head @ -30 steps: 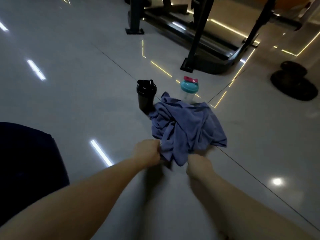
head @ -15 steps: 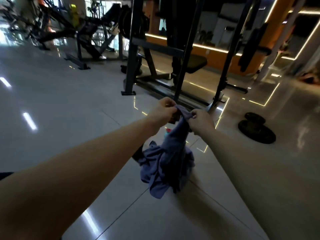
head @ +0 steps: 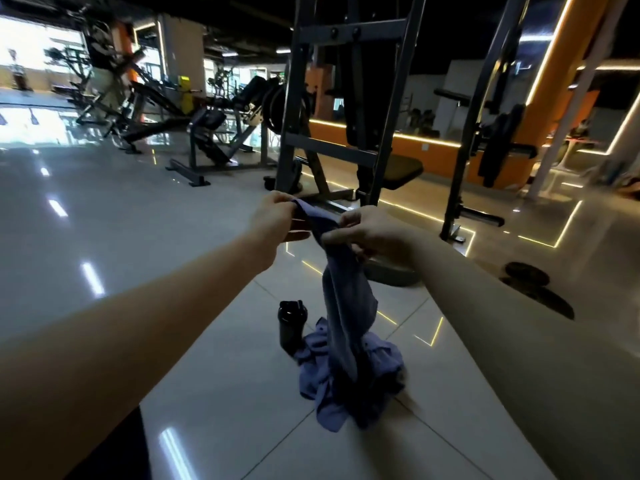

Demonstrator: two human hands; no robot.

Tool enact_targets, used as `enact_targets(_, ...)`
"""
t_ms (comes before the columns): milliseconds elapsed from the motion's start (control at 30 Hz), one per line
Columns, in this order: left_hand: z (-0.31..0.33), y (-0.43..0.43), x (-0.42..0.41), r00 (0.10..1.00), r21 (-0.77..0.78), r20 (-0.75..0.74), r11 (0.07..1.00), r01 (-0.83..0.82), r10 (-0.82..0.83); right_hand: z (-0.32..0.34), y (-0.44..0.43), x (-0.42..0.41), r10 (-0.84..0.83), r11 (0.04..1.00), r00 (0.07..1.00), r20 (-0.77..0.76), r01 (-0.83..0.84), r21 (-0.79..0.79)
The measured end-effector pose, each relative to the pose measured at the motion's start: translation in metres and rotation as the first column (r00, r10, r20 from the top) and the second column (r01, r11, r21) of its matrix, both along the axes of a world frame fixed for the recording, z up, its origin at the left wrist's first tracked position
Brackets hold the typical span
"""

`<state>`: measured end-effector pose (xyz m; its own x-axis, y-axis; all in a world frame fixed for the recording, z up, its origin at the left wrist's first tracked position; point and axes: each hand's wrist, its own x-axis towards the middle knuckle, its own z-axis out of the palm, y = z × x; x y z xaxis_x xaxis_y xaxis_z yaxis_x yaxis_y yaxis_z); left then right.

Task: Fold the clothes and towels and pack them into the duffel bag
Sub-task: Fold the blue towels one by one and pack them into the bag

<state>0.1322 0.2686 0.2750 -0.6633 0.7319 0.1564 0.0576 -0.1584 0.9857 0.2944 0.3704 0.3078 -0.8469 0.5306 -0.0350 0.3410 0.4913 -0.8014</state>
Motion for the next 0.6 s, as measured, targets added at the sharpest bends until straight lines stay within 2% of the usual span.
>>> enact_targets(100, 0.001, -0.032, -0.012, 0.993, -0.014, -0.082, 0.996, -0.088, 0.087, 0.012, -0.026, -0.018, 0.106, 0.992, 0.994, -0.032, -0.108, -0.065)
enact_targets(200, -0.003, -0.059, -0.024, 0.988, 0.0, -0.075, 0.991, -0.135, 0.135, 0.016, -0.044, -0.038, 0.115, 0.989, 0.985, -0.128, -0.125, -0.073)
enact_targets(300, -0.002, -0.077, -0.033, 0.989, 0.015, -0.005, 0.989, -0.145, 0.145, 0.012, -0.054, -0.058, 0.023, 0.999, 0.982, -0.186, -0.031, -0.038)
enact_targets(433, 0.011, -0.085, -0.045, 0.985, 0.076, 0.009, 0.982, -0.173, 0.173, 0.001, -0.061, -0.076, -0.124, 0.988, 0.951, -0.283, 0.091, -0.127)
enact_targets(600, 0.018, -0.085, -0.062, 0.962, 0.054, 0.03, 0.96, -0.274, 0.273, 0.005, -0.069, -0.09, -0.13, 0.99, 0.911, -0.391, 0.14, -0.004)
